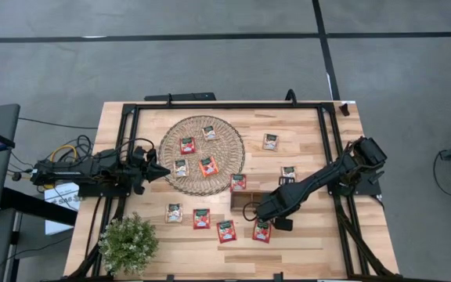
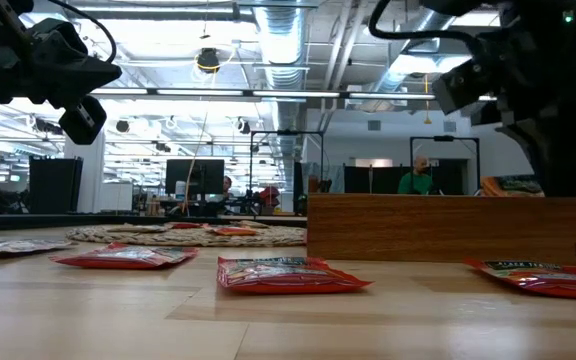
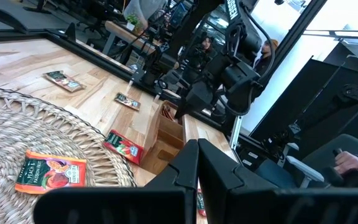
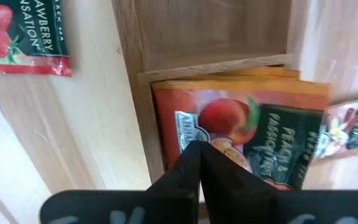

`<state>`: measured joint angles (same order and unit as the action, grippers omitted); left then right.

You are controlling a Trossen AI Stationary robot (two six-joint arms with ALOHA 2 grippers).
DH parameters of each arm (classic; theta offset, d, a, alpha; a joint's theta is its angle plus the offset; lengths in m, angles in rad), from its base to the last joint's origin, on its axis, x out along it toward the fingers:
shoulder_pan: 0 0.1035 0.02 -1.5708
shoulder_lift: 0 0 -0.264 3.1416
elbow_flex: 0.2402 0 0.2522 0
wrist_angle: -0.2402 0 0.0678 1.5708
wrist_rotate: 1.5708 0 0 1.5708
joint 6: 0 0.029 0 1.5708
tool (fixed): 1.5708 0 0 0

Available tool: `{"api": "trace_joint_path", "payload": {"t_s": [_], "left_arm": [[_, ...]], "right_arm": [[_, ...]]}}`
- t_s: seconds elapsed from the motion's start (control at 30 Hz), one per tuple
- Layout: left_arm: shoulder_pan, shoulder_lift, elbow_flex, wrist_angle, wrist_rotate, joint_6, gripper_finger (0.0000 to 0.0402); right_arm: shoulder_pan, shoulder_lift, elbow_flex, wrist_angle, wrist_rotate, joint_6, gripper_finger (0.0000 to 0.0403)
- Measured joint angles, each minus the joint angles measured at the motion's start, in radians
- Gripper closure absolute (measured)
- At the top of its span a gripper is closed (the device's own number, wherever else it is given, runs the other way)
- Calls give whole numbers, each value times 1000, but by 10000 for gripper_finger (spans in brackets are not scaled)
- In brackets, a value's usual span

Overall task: Pick & Place Tea
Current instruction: Put the orange tea bag into the right section of the wooden organizer, then put the brown tea bag into the middle section of the wooden organizer

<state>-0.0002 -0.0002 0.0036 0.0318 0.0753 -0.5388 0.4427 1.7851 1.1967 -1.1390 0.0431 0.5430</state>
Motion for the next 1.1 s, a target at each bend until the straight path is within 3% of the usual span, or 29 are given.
{"api": "trace_joint_path", "payload": {"t_s": [0.27,0.47,0.7,0.9,1.1], "left_arm": [[0,0,0,0,0,0,402],[0,0,0,0,0,0,402],[0,0,0,0,0,0,402],[0,0,0,1,0,-8,402],[0,0,0,7,0,-10,402]], "right_arm": [[2,-1,104,-128,35,-21,403],[2,-1,259,-194,94,-37,403],[-77,-3,400,-104,218,-314,403],[-260,3,411,30,71,-525,393],[-408,3,411,54,-15,-659,335]]}}
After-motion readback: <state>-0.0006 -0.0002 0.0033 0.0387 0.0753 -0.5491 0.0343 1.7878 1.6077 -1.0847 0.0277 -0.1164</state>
